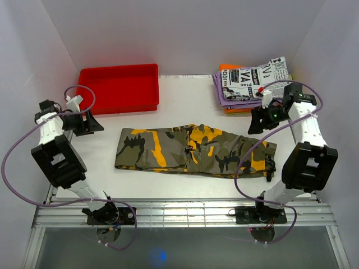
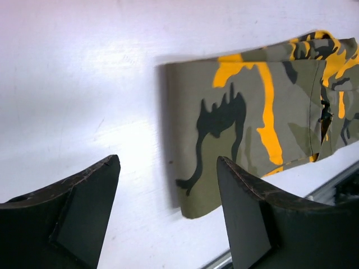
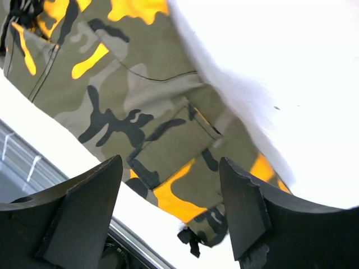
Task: Fold and stack the trousers
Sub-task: Fold the trousers
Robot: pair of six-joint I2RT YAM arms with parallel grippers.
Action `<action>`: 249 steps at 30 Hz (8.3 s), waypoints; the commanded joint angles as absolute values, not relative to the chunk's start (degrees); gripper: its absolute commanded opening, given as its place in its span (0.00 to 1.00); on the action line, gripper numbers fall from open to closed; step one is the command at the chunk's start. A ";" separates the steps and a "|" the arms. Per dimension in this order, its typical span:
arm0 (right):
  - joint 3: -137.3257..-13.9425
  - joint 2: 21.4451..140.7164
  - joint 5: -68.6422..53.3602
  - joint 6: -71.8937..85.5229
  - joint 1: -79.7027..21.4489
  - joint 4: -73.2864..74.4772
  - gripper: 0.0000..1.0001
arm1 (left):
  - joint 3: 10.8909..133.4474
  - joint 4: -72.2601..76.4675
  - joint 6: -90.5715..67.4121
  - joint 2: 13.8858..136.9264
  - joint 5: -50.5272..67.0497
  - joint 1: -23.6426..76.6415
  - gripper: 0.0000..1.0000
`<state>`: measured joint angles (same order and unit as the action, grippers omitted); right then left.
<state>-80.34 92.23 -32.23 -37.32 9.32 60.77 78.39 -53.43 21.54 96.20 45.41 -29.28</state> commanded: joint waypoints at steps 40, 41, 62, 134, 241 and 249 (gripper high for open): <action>-75.60 86.23 -37.17 -33.49 29.97 62.68 1.00 | 80.82 -58.69 24.16 110.22 61.26 -35.50 0.00; -74.54 85.44 -37.53 -33.14 29.97 61.71 1.00 | 82.43 -61.41 25.65 108.82 60.74 -35.68 0.00; -43.95 92.55 -56.95 -4.32 15.83 17.95 0.90 | 107.85 -73.22 7.13 97.48 53.00 -16.88 0.00; -40.96 102.39 -49.75 7.56 4.57 7.38 0.08 | 109.16 -36.65 -54.84 121.46 3.07 56.34 0.00; -70.48 95.82 -40.07 -27.67 -9.14 41.84 0.62 | 56.13 -31.99 -6.60 85.45 60.55 4.57 0.71; -73.84 76.85 -35.59 -27.51 -11.25 28.58 0.90 | 76.01 -28.57 3.59 81.47 53.19 4.75 0.98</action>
